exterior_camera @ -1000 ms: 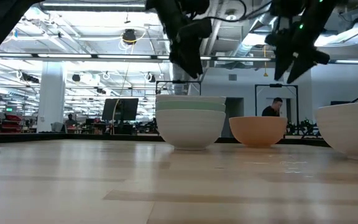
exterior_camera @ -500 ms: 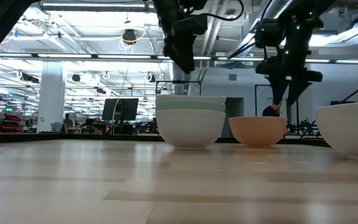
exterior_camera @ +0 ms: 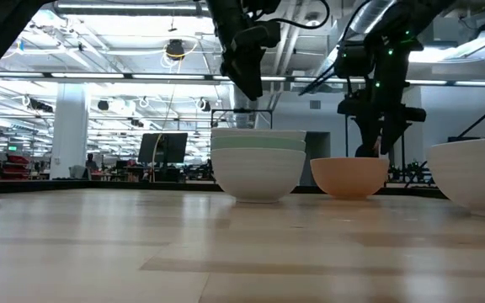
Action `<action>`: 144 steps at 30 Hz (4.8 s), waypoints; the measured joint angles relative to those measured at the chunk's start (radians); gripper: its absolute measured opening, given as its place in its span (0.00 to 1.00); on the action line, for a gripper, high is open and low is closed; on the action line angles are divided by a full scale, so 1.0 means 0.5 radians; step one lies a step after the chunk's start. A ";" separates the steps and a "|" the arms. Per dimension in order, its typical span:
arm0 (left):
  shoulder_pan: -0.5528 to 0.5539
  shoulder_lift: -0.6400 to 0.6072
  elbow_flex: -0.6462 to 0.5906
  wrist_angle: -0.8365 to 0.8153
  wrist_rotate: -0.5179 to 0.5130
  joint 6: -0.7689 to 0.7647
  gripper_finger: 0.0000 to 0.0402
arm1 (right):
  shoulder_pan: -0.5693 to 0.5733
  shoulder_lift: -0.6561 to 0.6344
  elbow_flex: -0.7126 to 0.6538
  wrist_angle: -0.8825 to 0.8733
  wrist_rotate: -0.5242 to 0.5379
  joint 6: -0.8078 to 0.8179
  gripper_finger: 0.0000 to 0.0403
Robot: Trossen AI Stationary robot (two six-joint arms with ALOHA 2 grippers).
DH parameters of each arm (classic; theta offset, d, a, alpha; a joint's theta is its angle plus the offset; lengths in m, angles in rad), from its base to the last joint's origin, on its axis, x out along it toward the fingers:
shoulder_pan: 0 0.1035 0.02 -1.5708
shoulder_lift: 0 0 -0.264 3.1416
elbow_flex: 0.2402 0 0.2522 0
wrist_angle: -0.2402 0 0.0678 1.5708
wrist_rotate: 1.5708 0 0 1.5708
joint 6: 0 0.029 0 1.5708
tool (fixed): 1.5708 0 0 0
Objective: Nest bowls inside each other
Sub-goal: Stack the orange bowl on top of the stacked white bowl
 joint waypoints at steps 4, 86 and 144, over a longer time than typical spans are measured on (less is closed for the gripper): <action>0.000 0.000 0.000 0.000 -0.001 0.000 0.47 | -0.072 0.012 0.000 0.004 0.032 -0.036 0.60; 0.095 -0.745 -1.055 0.065 -0.194 -0.284 0.21 | 0.010 0.174 0.670 -0.304 -0.180 -0.207 0.00; 0.323 -1.643 -2.054 0.490 -0.192 -0.425 0.21 | 0.903 0.962 1.722 -0.485 -0.328 0.159 0.06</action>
